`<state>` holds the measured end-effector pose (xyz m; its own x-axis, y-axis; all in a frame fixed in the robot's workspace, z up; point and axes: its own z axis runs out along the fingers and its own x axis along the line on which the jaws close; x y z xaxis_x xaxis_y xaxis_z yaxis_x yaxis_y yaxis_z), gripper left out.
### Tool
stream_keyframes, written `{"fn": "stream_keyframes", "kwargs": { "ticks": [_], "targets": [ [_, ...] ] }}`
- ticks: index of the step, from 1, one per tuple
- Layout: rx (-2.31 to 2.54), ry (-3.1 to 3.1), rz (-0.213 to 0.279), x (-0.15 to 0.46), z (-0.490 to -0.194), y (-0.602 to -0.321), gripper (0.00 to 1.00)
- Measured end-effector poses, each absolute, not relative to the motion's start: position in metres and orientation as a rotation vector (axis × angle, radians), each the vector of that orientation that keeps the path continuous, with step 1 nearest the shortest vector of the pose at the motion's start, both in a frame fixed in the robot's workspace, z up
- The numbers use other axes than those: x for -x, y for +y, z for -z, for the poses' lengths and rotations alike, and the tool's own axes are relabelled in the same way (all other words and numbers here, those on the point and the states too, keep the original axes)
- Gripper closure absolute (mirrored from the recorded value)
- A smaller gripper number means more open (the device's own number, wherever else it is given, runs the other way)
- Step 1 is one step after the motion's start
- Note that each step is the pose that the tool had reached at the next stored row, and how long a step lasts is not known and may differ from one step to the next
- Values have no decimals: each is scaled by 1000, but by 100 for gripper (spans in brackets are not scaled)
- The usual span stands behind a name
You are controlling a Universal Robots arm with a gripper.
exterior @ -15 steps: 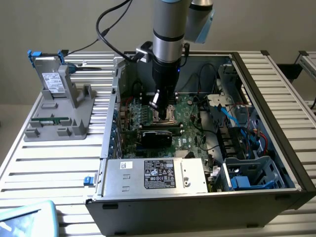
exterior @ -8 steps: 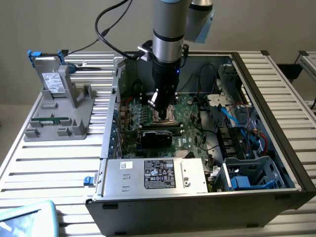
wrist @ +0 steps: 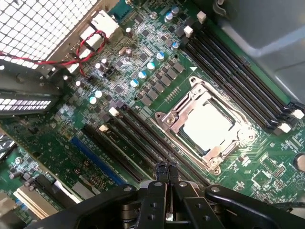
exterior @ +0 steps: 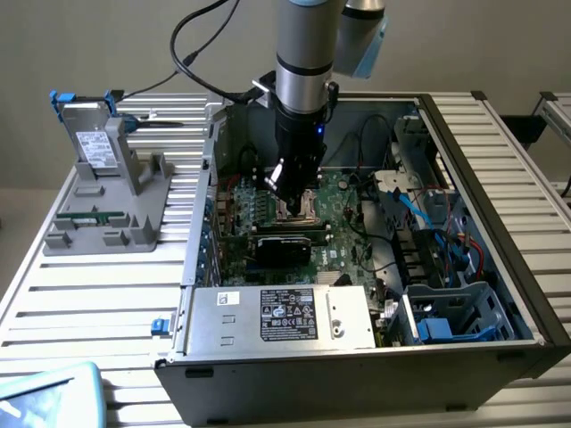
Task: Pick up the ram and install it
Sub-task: 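Press down the ram until it locks into place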
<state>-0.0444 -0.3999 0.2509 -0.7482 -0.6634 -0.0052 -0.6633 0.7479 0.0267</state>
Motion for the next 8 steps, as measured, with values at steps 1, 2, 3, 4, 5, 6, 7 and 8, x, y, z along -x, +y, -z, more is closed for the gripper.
{"fn": "stream_keyframes", "kwargs": {
  "ticks": [1, 2, 3, 4, 5, 6, 7, 8],
  "targets": [
    [-1092, -2941, 43, 44, -251, -400, 89],
    [-1072, -2949, 44, 44, -251, -400, 89],
    [-1051, -2957, 46, 44, -251, -400, 89],
    [-1028, -2965, 47, 44, -251, -400, 89],
    [-1008, -2973, 48, 44, -251, -400, 89],
    [-987, -2980, 49, 44, -251, -400, 89],
    [-966, -2988, 51, 44, -251, -400, 89],
    [-944, -2995, 52, 44, -251, -400, 89]
  ]
}}
